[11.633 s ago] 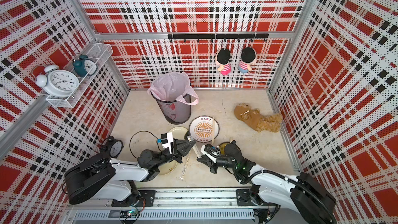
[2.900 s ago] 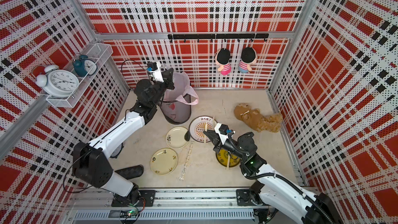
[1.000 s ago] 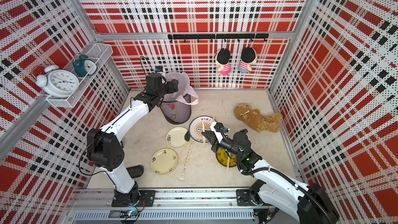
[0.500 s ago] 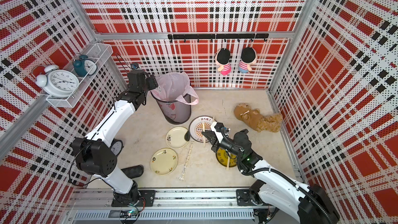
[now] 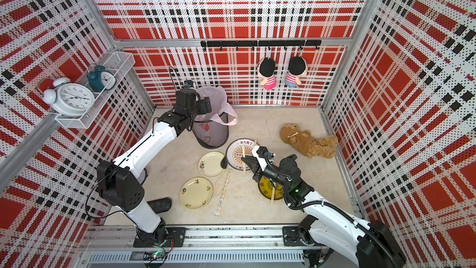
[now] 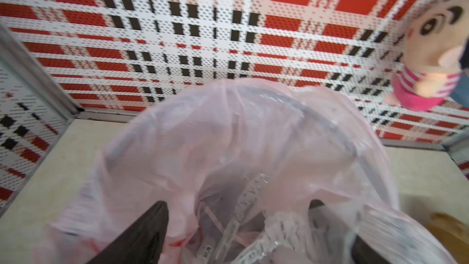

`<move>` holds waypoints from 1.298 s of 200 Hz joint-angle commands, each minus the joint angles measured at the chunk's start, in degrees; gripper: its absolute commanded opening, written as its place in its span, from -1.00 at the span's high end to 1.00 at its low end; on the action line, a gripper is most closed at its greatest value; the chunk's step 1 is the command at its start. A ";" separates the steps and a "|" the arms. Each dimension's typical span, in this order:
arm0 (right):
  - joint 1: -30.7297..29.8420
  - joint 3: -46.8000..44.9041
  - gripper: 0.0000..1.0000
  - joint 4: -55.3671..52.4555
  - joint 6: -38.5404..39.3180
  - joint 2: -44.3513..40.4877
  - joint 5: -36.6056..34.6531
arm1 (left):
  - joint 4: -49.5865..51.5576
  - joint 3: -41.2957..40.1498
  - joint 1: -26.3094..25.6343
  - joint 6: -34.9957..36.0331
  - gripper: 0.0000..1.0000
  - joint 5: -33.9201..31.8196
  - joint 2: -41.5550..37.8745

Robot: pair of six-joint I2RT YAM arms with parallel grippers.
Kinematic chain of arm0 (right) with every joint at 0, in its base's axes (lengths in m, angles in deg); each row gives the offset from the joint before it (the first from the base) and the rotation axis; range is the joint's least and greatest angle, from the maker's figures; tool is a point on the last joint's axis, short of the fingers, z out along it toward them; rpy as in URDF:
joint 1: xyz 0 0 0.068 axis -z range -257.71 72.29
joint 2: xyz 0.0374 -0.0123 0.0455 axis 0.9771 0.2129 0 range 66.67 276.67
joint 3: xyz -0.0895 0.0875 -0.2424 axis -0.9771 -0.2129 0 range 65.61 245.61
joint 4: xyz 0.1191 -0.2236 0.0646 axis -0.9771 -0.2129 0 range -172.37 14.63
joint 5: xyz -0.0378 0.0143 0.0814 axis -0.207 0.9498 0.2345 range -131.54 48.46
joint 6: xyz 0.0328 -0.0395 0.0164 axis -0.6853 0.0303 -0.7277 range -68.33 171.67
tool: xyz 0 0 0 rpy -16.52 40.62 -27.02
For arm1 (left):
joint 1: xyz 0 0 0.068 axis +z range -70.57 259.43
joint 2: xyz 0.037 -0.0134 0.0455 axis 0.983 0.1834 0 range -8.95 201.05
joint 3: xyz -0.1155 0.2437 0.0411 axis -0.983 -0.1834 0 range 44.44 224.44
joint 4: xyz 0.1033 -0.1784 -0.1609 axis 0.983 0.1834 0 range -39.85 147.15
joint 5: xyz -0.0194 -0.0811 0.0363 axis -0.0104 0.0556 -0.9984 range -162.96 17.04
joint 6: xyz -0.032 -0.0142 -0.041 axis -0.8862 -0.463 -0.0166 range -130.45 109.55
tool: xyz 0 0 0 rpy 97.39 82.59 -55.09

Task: Remove the packaging of disposable chopsticks
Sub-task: Place the packet bag in the trash bin.

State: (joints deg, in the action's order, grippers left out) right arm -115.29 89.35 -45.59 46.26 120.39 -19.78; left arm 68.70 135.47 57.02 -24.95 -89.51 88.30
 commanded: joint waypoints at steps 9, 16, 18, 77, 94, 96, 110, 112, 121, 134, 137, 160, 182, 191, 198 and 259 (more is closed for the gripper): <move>0.41 1.31 1.00 -0.16 0.97 -0.87 -0.38 | -1.45 0.09 0.03 1.55 -0.77 7.54 -1.08; 0.41 1.37 1.00 -0.16 1.01 -0.88 -0.40 | -1.58 0.46 -0.49 1.75 -0.77 8.84 -0.58; 0.41 1.32 1.00 -0.16 1.01 -0.89 -0.40 | -1.58 0.58 -0.69 1.82 -0.77 9.07 -0.40; 0.41 1.17 1.00 -0.34 1.01 -1.18 -0.80 | -1.97 3.38 -2.04 2.57 -0.76 17.38 4.15; 0.40 1.23 1.00 -0.34 1.02 -0.98 -0.75 | -2.80 3.02 -2.58 2.94 -0.76 17.31 3.87; 0.40 1.28 1.00 -0.34 1.02 -0.96 -0.75 | -2.81 2.95 -2.62 2.98 -0.76 17.27 3.81; 0.41 1.28 1.00 -0.31 1.02 -0.94 -0.75 | -2.94 3.06 -2.86 3.08 -0.76 17.31 3.69; 0.41 1.30 1.00 -0.33 0.97 -0.95 -0.75 | -2.91 3.03 -2.93 3.14 -0.76 17.38 3.72; 0.41 1.24 1.00 -0.34 1.01 -0.97 -0.81 | -2.84 3.02 -3.06 3.32 -0.76 17.43 3.80; 0.41 1.15 1.00 -0.42 1.02 -1.11 -0.84 | -2.15 3.34 -3.06 3.46 -0.76 17.25 4.27; 0.41 1.17 1.00 -0.40 1.02 -1.12 -0.84 | -1.87 3.49 -3.03 3.35 -0.76 17.07 4.46; 0.41 1.21 1.00 -0.31 1.01 -1.20 -0.84 | -1.48 4.03 -3.72 3.60 -0.77 16.37 4.73; 0.41 1.22 1.00 -0.41 1.02 -0.88 -0.93 | 0.72 6.80 -4.49 4.12 -0.77 14.91 5.77; 0.41 1.30 1.00 -0.42 1.02 -0.83 -1.01 | 0.82 7.16 -4.63 4.13 -0.79 14.24 5.52; 0.41 1.24 1.00 -0.50 1.02 -0.89 -1.02 | 0.76 7.18 -4.61 4.13 -0.81 13.79 5.06; 0.41 2.10 1.00 -0.52 -1.16 0.34 -1.86 | -7.26 -3.61 -1.78 0.27 -0.85 14.05 -6.76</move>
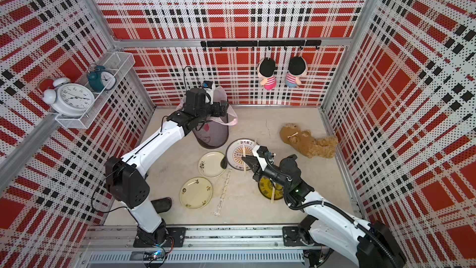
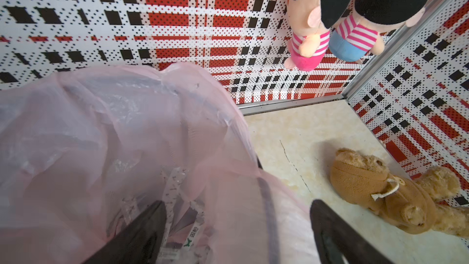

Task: Remove the packaging of disposable chopsticks
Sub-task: Place the packet bag in the trash bin, then place the disposable chopsticks on the plate.

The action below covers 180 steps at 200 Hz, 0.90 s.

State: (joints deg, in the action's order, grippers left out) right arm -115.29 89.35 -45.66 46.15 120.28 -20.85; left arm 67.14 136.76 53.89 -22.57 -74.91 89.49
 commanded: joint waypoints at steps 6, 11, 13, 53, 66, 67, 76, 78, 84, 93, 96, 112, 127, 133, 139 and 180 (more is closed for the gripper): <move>0.41 2.33 1.00 -0.52 -1.63 0.90 -0.69 | -7.03 -6.83 1.44 -2.52 -0.86 -0.52 -9.48; 0.41 2.64 1.00 -0.49 -2.25 1.32 -0.49 | -8.06 -8.36 1.45 -2.84 -0.92 -0.69 -10.90; 0.41 2.74 1.00 -0.46 -2.53 1.50 -0.43 | -8.46 -8.88 1.39 -2.98 -0.94 -0.82 -11.53; 0.14 4.41 1.00 1.50 -8.24 5.86 1.26 | -14.03 -20.65 0.57 -4.95 -0.97 -3.54 -22.24; -0.32 4.99 1.00 2.02 -10.95 8.15 1.32 | -15.42 -24.22 0.30 -5.75 -0.97 -3.41 -25.61; -0.35 5.08 1.00 1.97 -11.11 8.34 1.30 | -15.46 -24.47 0.27 -5.78 -0.97 -3.50 -25.85; -1.02 6.00 1.00 1.04 -12.83 10.17 0.41 | -15.59 -26.41 -0.14 -6.19 -0.97 -4.15 -27.66; -1.14 6.23 1.00 0.85 -13.15 10.46 0.23 | -15.54 -26.86 -0.22 -6.23 -0.97 -4.40 -28.03; -1.61 6.82 1.00 0.10 -13.94 11.35 -0.25 | -15.49 -28.14 -0.49 -6.55 -0.97 -5.10 -29.24; -2.41 7.42 1.00 -0.35 -15.79 12.56 -1.54 | -15.50 -30.15 -1.03 -6.69 -0.97 -6.06 -31.12; -2.71 7.64 1.00 -0.56 -16.88 13.01 -2.11 | -15.54 -31.05 -1.24 -6.67 -0.97 -6.44 -31.82; -3.49 8.04 1.00 -0.69 -21.39 14.01 -3.90 | -17.43 -35.99 -2.21 -7.26 -0.97 -7.14 -35.67; -4.77 8.55 1.00 -1.28 -24.89 14.69 -5.59 | -18.70 -39.81 -3.09 -7.71 -0.97 -8.32 -38.92; -5.69 9.46 1.00 -3.22 -25.71 15.08 -6.92 | -19.03 -41.21 -3.44 -7.96 -0.97 -8.65 -39.94; -6.31 10.55 1.00 -5.45 -25.77 15.51 -8.08 | -19.39 -42.51 -3.78 -8.17 -0.97 -8.89 -40.83; -7.24 12.64 1.00 -8.35 -34.58 19.61 -8.42 | -24.46 -52.93 -7.46 -10.38 -1.00 -8.78 -44.74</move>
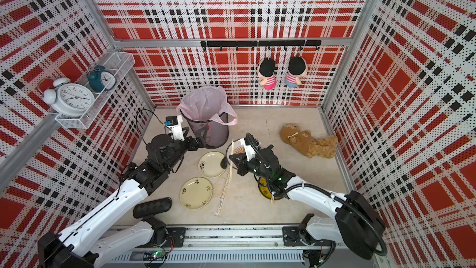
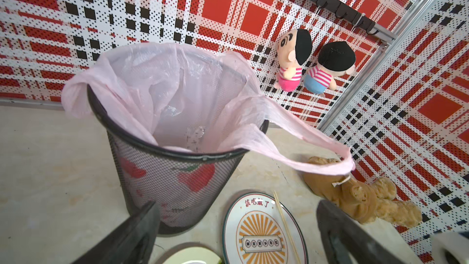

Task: Remove the packaging of disposable chopsticks
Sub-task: Place the disposable chopsticks on the plate.

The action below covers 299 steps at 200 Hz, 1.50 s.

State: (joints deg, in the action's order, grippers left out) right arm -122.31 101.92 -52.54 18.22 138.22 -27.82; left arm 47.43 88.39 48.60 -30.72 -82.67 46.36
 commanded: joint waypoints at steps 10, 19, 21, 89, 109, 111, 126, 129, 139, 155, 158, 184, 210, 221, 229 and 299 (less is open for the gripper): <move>-0.31 0.24 1.00 -1.68 -7.57 2.59 -1.82 | -6.32 -6.85 -3.18 -2.31 -0.99 -1.27 -1.82; -0.31 0.46 1.00 -1.57 -8.26 3.41 -2.10 | -7.03 -8.39 -3.76 -2.50 -0.99 -1.35 -1.79; -0.31 0.50 1.00 -1.45 -8.40 3.70 -2.09 | -7.25 -8.82 -3.90 -2.54 -0.99 -1.42 -1.72; -0.31 7.20 1.00 -1.52 -13.38 16.50 2.17 | -19.38 -22.34 -5.57 -3.72 -0.85 4.72 -1.11; -0.31 9.38 1.00 -1.63 -14.33 19.17 3.18 | -21.81 -24.70 -5.22 -3.72 -0.77 8.57 1.30; -0.31 9.56 1.00 -1.58 -14.42 19.40 3.23 | -22.02 -24.87 -5.21 -3.72 -0.76 8.81 1.58; -0.31 10.83 1.00 -1.10 -15.66 21.47 4.00 | -23.82 -26.19 -5.13 -3.89 -0.70 9.58 3.17; -0.31 11.09 1.00 -0.98 -15.91 21.89 4.14 | -24.06 -26.45 -5.12 -3.90 -0.68 9.61 3.41; -0.31 12.02 1.00 -0.72 -16.83 23.39 4.82 | -25.31 -27.40 -5.12 -4.15 -0.60 9.54 3.83; 0.16 13.39 1.00 0.05 -18.31 25.77 6.73 | -28.15 -28.94 -5.12 -4.35 -0.54 10.40 4.85; 0.27 13.62 1.00 0.22 -18.64 26.21 7.21 | -28.59 -29.10 -5.12 -4.27 -0.54 10.78 5.11; 1.51 15.10 1.00 2.31 -21.44 29.25 9.85 | -31.33 -29.18 -5.12 -3.64 -0.56 12.83 8.59; 1.93 17.50 1.00 1.48 -22.01 31.98 10.80 | -32.76 -28.84 -4.79 -2.59 -0.47 13.82 12.12; 2.40 17.99 1.00 1.43 -22.22 32.92 10.97 | -32.94 -28.89 -4.04 -2.49 -0.37 13.93 12.89; 2.96 18.17 1.00 1.63 -22.55 33.49 11.17 | -33.13 -29.04 -3.45 -2.48 -0.19 14.14 13.36; 4.74 22.32 1.00 0.93 -23.79 38.73 12.99 | -31.91 -26.96 -2.43 -1.09 -0.20 14.05 19.33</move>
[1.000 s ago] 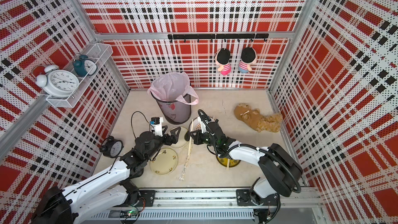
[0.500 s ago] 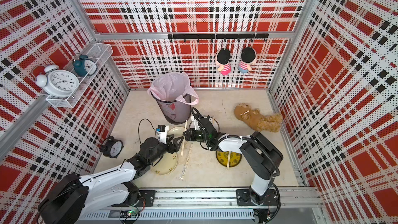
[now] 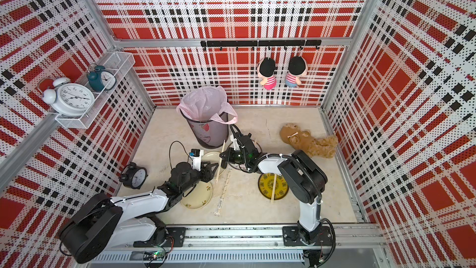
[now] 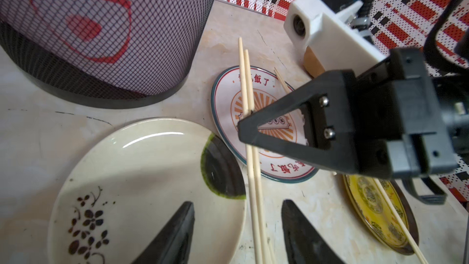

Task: Remove the packaging of disposable chopsticks
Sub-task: Place the disposable chopsticks on the plate.

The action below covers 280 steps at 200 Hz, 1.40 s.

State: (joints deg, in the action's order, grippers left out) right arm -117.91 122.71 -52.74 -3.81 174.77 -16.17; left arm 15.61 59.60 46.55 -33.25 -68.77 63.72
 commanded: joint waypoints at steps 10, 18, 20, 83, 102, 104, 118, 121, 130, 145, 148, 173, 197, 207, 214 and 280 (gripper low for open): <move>0.56 1.74 1.00 1.75 -2.40 2.73 1.57 | 1.02 2.39 -0.73 1.45 -0.21 -1.40 2.42; 0.72 1.99 1.00 2.17 -2.84 3.23 1.99 | 1.55 2.67 -0.86 1.45 -0.21 -2.28 2.72; 0.74 2.10 1.00 2.20 -2.98 3.30 2.11 | 1.58 2.68 -0.86 1.45 -0.21 -2.50 2.74; 0.92 2.34 1.00 4.33 -5.37 5.56 2.67 | 1.93 5.31 -0.91 4.09 -0.16 -2.85 8.56; 0.92 2.61 1.00 4.36 -5.49 6.13 2.88 | 1.94 5.65 -0.95 4.26 -0.16 -3.40 9.52; 0.92 2.70 1.00 4.37 -5.51 6.27 2.92 | 1.94 5.67 -0.95 4.35 -0.16 -3.44 9.60; 0.92 3.21 1.00 4.50 -5.69 7.16 3.42 | 1.94 5.84 -1.08 4.51 -0.14 -3.23 10.13; 0.92 3.27 1.00 4.54 -5.76 7.33 3.50 | 1.94 5.85 -1.06 4.58 -0.14 -3.08 10.23; 0.92 3.41 1.00 4.70 -5.78 7.70 3.64 | 1.94 5.98 -1.17 4.60 -0.14 -3.04 10.53; 1.01 3.37 1.00 4.40 -5.65 7.90 3.32 | 1.94 6.26 -1.13 4.79 -0.13 -3.18 11.21; 1.01 3.37 1.00 4.31 -5.61 7.96 3.25 | 1.94 6.35 -1.15 4.79 -0.13 -3.40 11.32; 1.01 3.63 1.00 4.57 -5.69 8.79 3.53 | 1.94 7.50 -1.21 5.05 -0.12 -2.96 13.12; 1.01 3.83 1.00 4.45 -5.60 9.33 3.64 | 1.93 8.13 -1.39 4.80 -0.06 -3.63 14.03; 1.01 3.72 1.00 4.58 -5.67 9.33 3.64 | 1.94 8.38 -1.44 4.66 -0.06 -4.21 14.38; 1.01 3.68 1.00 4.58 -5.60 9.33 3.70 | 1.94 8.60 -1.53 4.69 -0.06 -4.61 14.60; 1.09 3.85 1.00 4.76 -5.54 10.03 4.00 | 1.26 9.80 -1.57 4.61 0.10 -4.80 17.51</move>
State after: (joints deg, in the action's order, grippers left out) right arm -117.23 125.37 -49.29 -9.01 183.23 -12.43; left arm 17.59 68.21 45.21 -29.03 -73.03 80.31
